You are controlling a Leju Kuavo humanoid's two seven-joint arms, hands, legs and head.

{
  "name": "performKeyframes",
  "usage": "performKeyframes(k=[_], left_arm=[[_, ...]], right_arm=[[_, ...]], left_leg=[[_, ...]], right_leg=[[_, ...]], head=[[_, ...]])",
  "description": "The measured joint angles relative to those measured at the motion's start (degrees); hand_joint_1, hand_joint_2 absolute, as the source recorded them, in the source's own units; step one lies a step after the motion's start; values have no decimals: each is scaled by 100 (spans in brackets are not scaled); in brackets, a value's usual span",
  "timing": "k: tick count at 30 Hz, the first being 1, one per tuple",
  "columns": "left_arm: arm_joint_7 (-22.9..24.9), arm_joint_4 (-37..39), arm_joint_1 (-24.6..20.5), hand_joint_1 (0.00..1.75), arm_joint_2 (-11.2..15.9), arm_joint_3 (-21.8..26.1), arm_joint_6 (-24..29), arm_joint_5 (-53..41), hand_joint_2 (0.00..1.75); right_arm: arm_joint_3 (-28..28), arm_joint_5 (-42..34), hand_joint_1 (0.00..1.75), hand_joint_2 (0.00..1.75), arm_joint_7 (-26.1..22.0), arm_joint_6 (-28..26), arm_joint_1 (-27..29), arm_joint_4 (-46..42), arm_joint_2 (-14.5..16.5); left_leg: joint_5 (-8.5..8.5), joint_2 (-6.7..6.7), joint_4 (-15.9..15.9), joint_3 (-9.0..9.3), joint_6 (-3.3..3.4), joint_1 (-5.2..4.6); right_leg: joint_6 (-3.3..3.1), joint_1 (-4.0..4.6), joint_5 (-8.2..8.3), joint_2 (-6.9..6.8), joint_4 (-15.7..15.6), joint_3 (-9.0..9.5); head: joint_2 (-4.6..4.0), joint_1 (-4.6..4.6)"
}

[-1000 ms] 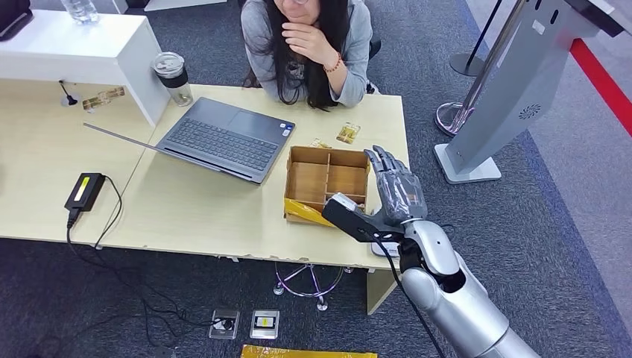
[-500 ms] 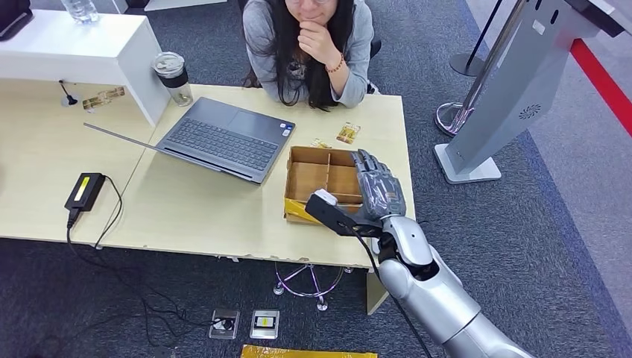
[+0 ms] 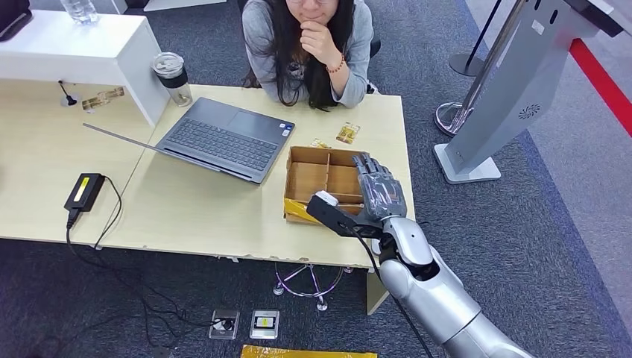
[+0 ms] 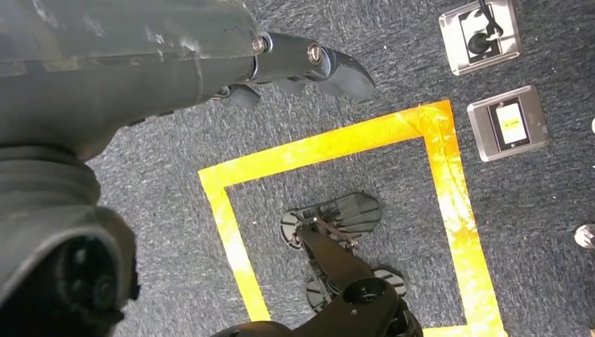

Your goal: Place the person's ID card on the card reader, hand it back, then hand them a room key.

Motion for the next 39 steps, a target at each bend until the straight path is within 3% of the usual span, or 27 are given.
performKeyframes(k=[39], left_arm=[[-15,0,1,0,30,-2,8,43,0]], right_arm=[[87,68,0,175,-331,-531,109,732,130]], left_leg=[[0,-1,0,-1,0,0]], right_leg=[[0,0,0,-2,0,1]], head=[[0,-1]])
